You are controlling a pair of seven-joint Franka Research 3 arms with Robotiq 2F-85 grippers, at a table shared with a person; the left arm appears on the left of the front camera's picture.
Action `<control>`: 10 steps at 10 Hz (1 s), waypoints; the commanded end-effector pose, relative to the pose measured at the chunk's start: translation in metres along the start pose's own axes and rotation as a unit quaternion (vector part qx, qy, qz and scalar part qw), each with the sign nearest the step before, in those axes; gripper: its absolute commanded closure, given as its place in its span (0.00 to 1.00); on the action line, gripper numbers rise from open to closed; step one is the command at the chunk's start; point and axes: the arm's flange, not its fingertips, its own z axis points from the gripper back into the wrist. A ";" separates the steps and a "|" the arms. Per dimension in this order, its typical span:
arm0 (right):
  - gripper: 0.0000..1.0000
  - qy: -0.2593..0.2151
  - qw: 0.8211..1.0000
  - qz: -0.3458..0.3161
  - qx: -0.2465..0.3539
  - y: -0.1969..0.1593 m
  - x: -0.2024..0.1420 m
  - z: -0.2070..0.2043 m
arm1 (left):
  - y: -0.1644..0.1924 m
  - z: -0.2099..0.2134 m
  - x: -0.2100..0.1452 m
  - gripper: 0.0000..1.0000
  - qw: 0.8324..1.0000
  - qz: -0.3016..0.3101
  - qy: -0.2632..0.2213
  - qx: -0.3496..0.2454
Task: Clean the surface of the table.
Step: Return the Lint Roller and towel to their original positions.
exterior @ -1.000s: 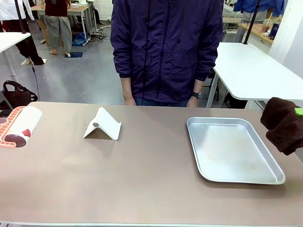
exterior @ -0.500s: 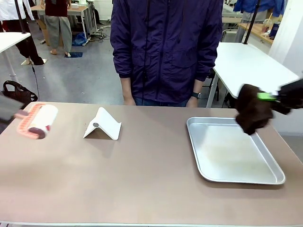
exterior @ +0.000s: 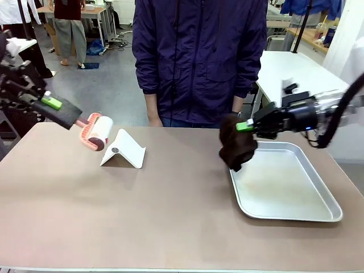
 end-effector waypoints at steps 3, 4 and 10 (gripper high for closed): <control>0.89 0.035 0.998 -0.042 -0.044 -0.033 0.023 -0.083 | -0.058 -0.055 0.031 0.78 0.994 -0.039 0.010 0.099; 0.89 0.040 0.997 -0.049 -0.050 -0.045 0.018 -0.100 | -0.067 -0.074 0.041 0.78 0.992 -0.044 0.006 0.118; 0.89 0.077 0.992 -0.072 -0.065 -0.085 -0.002 -0.127 | -0.067 -0.144 0.088 0.78 0.980 -0.041 0.002 0.195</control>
